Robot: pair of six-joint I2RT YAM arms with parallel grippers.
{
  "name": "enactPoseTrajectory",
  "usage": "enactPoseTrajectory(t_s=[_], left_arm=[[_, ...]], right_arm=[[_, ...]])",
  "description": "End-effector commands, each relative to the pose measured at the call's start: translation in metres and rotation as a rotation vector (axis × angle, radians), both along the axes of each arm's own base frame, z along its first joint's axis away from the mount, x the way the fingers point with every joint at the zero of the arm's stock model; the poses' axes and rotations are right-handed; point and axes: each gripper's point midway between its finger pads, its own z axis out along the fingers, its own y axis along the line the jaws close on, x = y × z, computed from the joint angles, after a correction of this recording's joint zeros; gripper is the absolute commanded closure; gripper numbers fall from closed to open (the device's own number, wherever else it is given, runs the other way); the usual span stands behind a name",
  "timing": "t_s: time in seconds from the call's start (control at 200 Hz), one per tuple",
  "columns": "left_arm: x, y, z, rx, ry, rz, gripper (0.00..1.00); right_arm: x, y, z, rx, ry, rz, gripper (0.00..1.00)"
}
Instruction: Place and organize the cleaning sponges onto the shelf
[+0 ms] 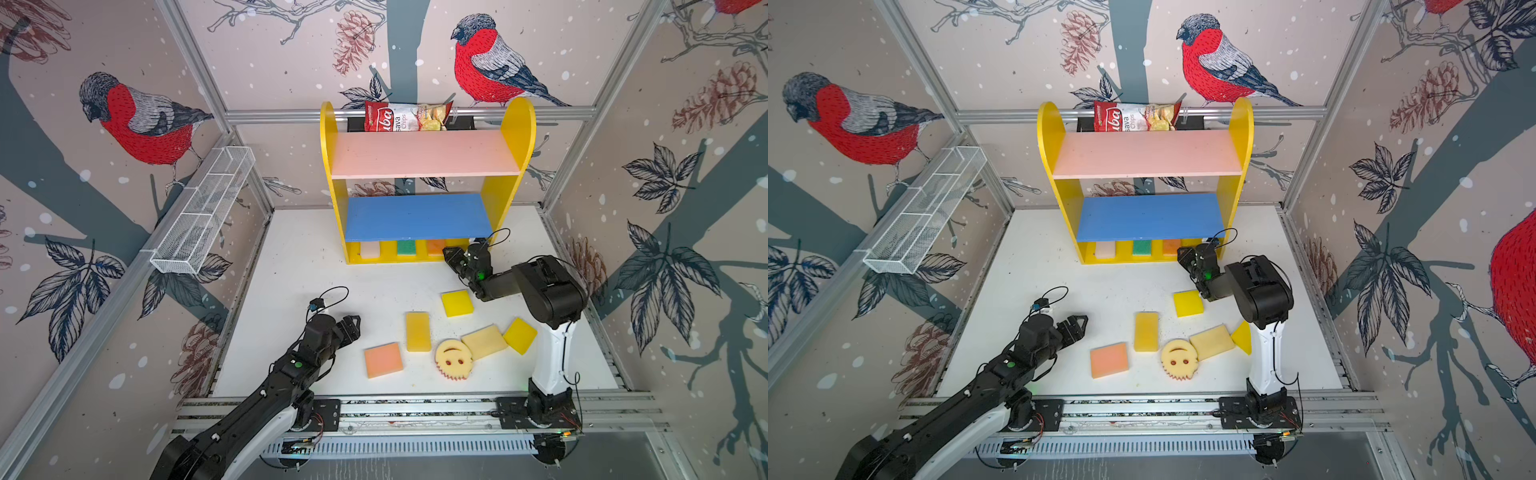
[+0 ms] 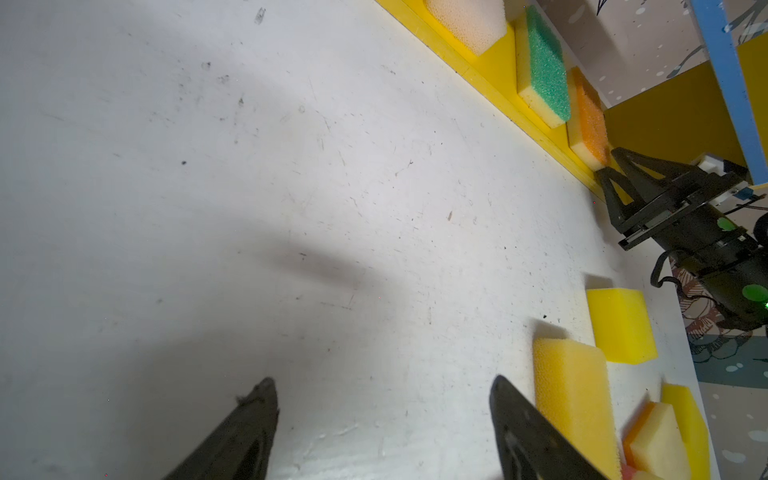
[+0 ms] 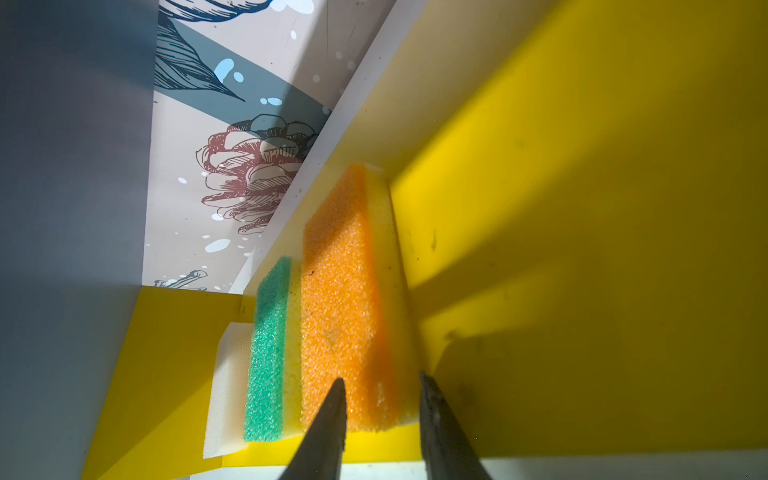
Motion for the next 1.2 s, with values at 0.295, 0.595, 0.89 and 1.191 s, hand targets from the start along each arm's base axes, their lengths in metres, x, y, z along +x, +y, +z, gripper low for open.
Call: enactPoseTrajectory(t_s=[0.295,0.595,0.89,1.191], left_arm=[[0.003,-0.001,0.003,-0.006,-0.013,0.003,0.21],[0.004,-0.001,0.004,-0.006,-0.016,0.002,0.21],[0.007,0.0,0.016,0.021,-0.039,-0.007,0.21],[0.009,0.001,0.033,0.045,-0.082,-0.02,0.2]], right_arm=[[0.011,-0.004,0.015,-0.003,-0.062,-0.01,0.69],[0.01,-0.006,0.017,-0.004,-0.064,-0.014,0.68],[-0.016,-0.019,0.043,-0.031,-0.09,-0.015,0.53],[-0.072,-0.042,0.068,-0.222,-0.072,0.013,0.47]])
